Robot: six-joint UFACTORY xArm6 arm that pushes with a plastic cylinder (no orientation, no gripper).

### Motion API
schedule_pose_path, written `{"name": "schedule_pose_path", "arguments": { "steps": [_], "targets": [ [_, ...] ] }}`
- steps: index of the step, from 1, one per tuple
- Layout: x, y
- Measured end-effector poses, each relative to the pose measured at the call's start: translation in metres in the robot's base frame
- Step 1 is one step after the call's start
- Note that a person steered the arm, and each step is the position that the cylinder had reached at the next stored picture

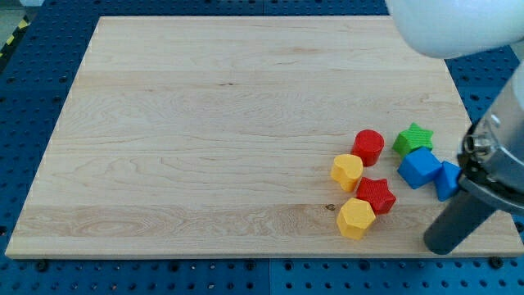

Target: Move your arm towards the blue triangle

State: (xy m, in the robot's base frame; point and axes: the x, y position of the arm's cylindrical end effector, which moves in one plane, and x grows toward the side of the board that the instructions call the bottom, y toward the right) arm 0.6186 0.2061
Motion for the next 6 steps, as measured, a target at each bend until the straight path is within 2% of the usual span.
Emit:
{"name": "schedule_pose_path", "arguments": {
  "steps": [1, 2, 3, 4, 5, 6],
  "targets": [
    [-0.001, 0.075],
    [-0.001, 0.09],
    [-0.014, 0.135],
    [-0.061, 0.122],
    [-0.1, 0.077],
    [-0.112, 0.044]
  ]
}}
